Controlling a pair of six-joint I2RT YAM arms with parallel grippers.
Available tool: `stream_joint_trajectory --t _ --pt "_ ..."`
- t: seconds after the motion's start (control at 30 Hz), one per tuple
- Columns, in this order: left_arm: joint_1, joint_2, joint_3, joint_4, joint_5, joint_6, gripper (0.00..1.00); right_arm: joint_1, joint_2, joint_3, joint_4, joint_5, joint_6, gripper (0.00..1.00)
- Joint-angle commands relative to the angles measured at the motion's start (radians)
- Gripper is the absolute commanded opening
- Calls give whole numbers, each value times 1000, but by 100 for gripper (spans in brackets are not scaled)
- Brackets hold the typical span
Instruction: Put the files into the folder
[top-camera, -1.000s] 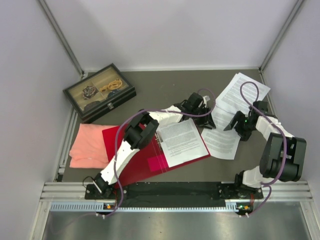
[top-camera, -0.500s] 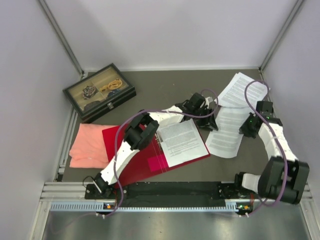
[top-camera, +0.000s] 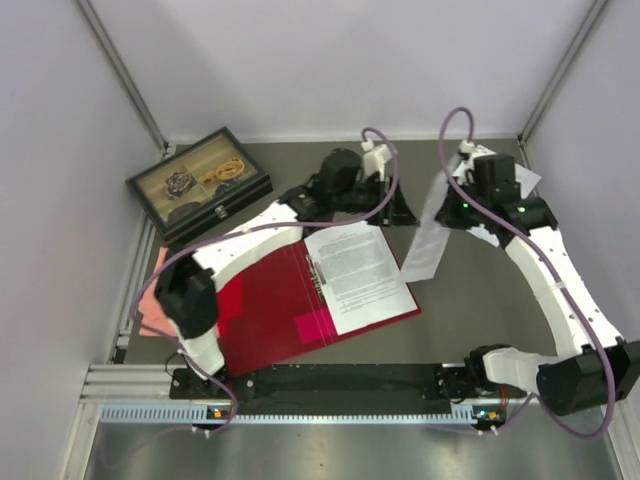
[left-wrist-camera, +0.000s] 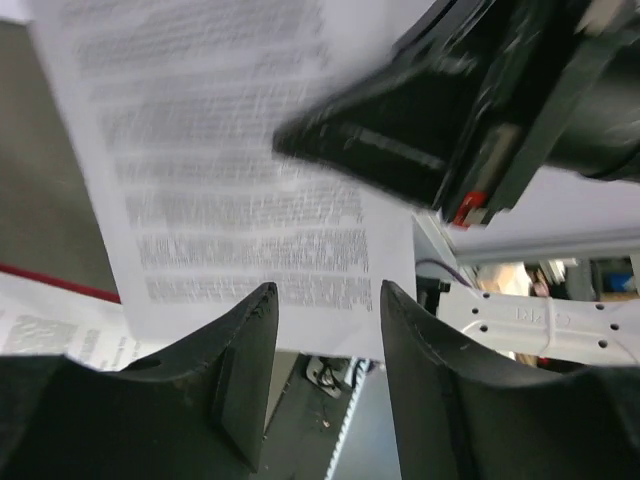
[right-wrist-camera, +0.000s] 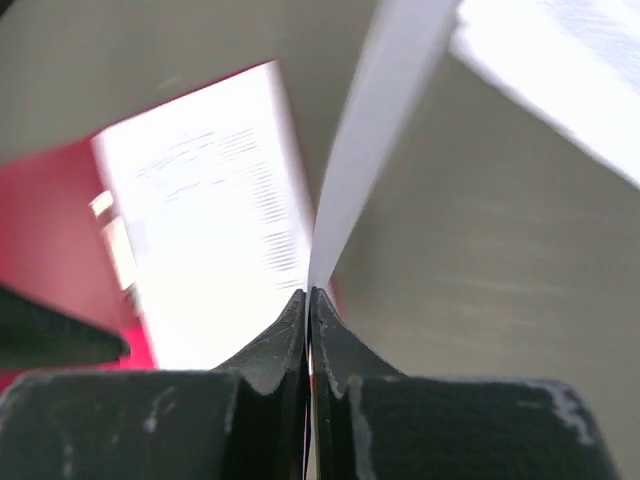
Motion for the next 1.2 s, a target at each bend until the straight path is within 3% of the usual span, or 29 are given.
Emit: stream_joint_trajectory --t 0.0,0.13,0.33,0.47,0.93,1.17 --pt "87 -196 -196 -34 -134 92 50 134 85 99 5 -284 -40 0" --pt "189 -425 -374 -50 -220 95 51 171 125 99 129 -617 -20 0" --pt "261 -609 -503 -96 -306 118 53 99 181 -33 182 -725 29 0" --pt "264 -614 -505 -122 -305 118 53 51 217 -133 302 -776 83 0" --pt "264 -553 -531 -79 -236 91 54 34 504 -144 371 -825 28 0" --pt "265 -540 -542 -68 -222 91 54 33 596 -102 321 -811 -49 0"
